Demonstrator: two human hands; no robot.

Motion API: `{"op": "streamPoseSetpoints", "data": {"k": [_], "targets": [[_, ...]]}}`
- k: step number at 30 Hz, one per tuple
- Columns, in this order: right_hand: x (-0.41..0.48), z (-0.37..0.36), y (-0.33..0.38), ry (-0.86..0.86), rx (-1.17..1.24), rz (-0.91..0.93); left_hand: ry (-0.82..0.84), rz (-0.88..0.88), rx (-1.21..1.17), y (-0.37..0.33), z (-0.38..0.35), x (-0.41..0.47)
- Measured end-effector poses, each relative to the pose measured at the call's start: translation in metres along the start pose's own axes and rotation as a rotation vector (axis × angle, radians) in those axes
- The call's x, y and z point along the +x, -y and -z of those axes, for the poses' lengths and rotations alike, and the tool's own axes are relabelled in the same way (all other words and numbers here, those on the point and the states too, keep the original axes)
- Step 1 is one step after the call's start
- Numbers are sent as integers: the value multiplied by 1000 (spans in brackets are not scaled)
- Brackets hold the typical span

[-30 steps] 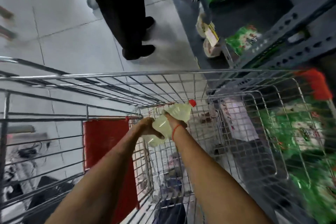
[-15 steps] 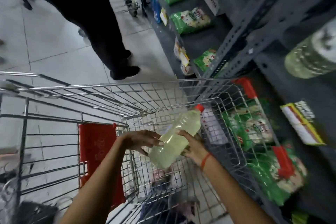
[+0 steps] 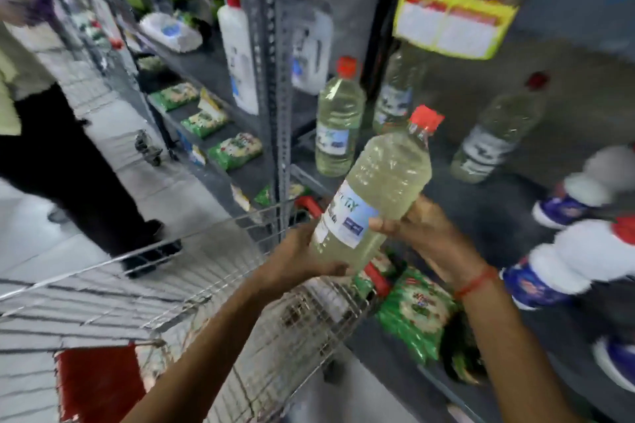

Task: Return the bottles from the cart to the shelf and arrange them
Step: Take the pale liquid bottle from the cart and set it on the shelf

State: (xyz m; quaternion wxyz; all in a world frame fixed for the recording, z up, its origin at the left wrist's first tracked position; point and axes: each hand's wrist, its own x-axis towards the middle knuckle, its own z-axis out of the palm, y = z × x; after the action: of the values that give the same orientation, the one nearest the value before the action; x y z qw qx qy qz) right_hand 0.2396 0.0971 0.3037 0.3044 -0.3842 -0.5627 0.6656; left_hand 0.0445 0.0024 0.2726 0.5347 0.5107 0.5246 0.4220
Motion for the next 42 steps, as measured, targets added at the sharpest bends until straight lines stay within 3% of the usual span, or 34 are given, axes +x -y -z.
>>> {"op": "streamPoseSetpoints", "data": {"k": [4,11,16,26,32,35,38,42], "targets": [[-44,20,37,-292,-54,202,-124,-129,202,-24,-46,36],[-40,72,51,-383,-236,232,-249,-198,611,-35,-112,99],[-6,86,54,-352,-377,136,-346,-155,552,-21,-128,136],[24,107,27,-348,-295,30,-480,-119,537,8,-139,166],[18,107,14,-405,-286,5,-376,-105,671,6,-140,172],[12,101,-4,-437,-307,-9,-185,-159,534,11,-120,177],[7,96,-23,-448,-287,-69,27,-89,386,9,-91,184],[4,87,-33,-518,-260,-73,104,-45,348,16,-74,193]]}}
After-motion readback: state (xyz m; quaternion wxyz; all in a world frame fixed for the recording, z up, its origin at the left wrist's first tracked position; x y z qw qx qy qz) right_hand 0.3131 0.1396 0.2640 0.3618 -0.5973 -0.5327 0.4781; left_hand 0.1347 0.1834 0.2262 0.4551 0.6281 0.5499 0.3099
